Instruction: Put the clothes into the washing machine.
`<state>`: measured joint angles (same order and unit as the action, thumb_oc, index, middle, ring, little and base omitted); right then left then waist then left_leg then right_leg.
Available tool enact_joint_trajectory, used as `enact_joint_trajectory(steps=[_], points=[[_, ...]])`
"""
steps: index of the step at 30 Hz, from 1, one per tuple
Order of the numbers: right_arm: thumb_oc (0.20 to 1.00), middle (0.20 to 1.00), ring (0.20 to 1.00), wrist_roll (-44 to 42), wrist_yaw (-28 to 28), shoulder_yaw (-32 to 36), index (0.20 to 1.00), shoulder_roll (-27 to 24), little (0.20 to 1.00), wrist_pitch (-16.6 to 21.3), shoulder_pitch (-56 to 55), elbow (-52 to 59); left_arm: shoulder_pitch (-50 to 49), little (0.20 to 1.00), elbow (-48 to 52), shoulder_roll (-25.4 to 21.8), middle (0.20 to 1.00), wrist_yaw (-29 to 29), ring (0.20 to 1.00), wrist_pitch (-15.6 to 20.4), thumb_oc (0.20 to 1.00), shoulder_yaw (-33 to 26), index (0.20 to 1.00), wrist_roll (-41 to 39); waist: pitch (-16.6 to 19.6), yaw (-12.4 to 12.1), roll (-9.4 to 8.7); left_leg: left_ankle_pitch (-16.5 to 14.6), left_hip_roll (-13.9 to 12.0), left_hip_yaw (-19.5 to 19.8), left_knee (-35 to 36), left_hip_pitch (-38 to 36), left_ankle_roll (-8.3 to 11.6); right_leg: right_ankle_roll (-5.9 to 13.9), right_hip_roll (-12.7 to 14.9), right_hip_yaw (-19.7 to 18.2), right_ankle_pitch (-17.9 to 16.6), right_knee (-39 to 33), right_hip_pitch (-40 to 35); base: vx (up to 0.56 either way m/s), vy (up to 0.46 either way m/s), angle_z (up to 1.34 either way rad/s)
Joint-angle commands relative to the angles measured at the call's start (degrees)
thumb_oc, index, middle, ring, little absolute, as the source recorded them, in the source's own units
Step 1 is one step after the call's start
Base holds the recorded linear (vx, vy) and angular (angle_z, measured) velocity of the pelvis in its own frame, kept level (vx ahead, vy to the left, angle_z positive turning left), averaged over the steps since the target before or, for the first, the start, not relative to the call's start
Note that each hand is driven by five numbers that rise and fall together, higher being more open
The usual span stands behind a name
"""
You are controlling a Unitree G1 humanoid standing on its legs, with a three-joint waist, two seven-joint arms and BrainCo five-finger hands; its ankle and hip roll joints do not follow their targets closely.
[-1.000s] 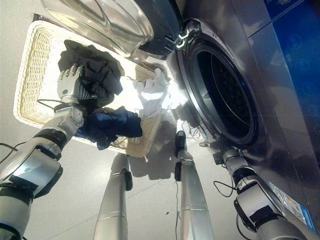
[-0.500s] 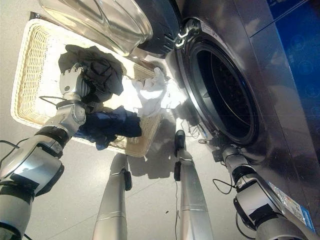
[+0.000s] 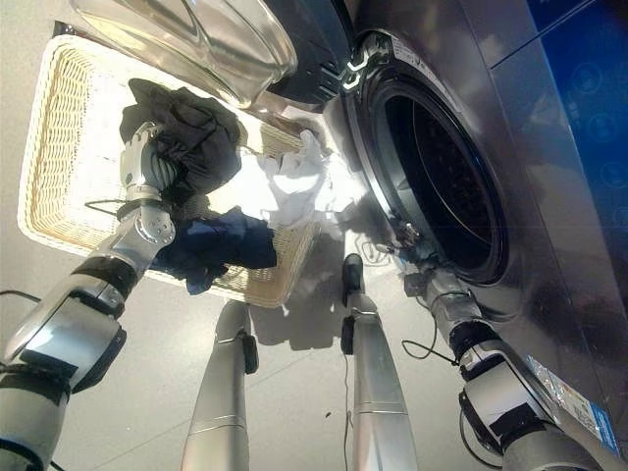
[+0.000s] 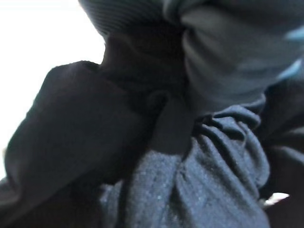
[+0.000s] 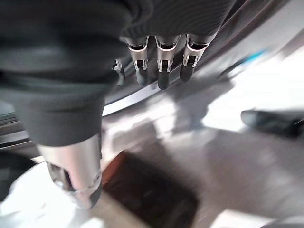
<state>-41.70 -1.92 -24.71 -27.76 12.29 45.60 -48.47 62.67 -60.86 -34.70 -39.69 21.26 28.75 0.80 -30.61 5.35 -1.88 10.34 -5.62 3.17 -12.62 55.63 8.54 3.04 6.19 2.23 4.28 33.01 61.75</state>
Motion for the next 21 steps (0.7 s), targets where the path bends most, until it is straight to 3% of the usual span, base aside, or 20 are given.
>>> enact_joint_trajectory(steps=[1,6,11,19,20,21], points=[[1.0,1.0,1.0,-5.7,1.4,3.2,1.0,-0.2,1.0,3.1,-4.6,8.2,-1.1,0.2,8.3,2.2,0.2,-4.1,0.2,9.9,0.2,-5.4,0.2,-3.1,0.8,-1.7,-1.31,-6.2,5.4,-0.4,-4.8,0.1,-2.28,2.94,-4.0,0.2,-9.3,-13.0,-3.1,0.0,0.0,0.0],[1.0,1.0,1.0,-9.8,0.9,5.8,1.0,0.7,1.0,3.6,-8.4,17.2,-7.8,0.2,18.3,4.1,0.2,-3.3,0.2,15.7,0.2,-8.7,0.2,-3.8,0.8,-2.4,-0.88,-6.4,5.8,0.0,-4.6,0.2,-2.51,3.05,-3.7,0.8,-9.0,-12.6,-3.0,0.0,0.0,0.0],[1.0,1.0,1.0,-15.5,-3.5,8.8,1.0,1.9,1.0,3.5,-11.5,24.0,-12.4,0.2,25.8,6.3,0.2,-2.1,0.2,21.1,0.2,-11.2,0.2,-1.0,0.8,-3.0,-0.42,-6.5,6.1,0.3,-5.0,0.3,-2.91,3.14,-3.4,1.2,-8.6,-11.9,-3.1,0.0,-0.002,0.03],[1.0,1.0,1.0,-21.1,-10.2,10.0,1.0,2.6,1.0,0.6,-13.8,32.6,-16.1,0.2,35.7,7.3,0.2,4.1,0.2,23.6,0.2,-11.5,0.2,0.3,0.8,-3.5,-0.02,-6.3,6.6,0.6,-5.1,0.1,-3.36,3.34,-3.0,1.8,-8.6,-11.7,-3.5,0.0,0.0,0.0],[1.0,1.0,1.0,-22.8,-13.4,9.9,1.0,2.9,1.0,-1.5,-14.3,36.0,-16.9,0.2,40.0,7.0,0.2,8.6,0.2,23.8,0.2,-11.0,0.2,-0.6,0.8,-3.7,0.12,-6.2,6.8,0.6,-5.0,0.1,-3.57,3.42,-2.8,2.1,-8.7,-11.8,-3.5,0.01,-0.021,0.06],[1.0,1.0,1.0,-22.9,-13.9,9.9,1.0,3.0,1.0,-1.8,-14.5,36.5,-17.1,0.2,40.7,7.1,0.2,9.5,0.2,23.6,0.2,-10.9,0.2,-0.9,0.8,-3.8,0.14,-6.2,6.9,0.7,-4.9,0.0,-3.61,3.44,-2.7,2.1,-8.7,-11.9,-3.6,0.02,-0.032,0.08]])
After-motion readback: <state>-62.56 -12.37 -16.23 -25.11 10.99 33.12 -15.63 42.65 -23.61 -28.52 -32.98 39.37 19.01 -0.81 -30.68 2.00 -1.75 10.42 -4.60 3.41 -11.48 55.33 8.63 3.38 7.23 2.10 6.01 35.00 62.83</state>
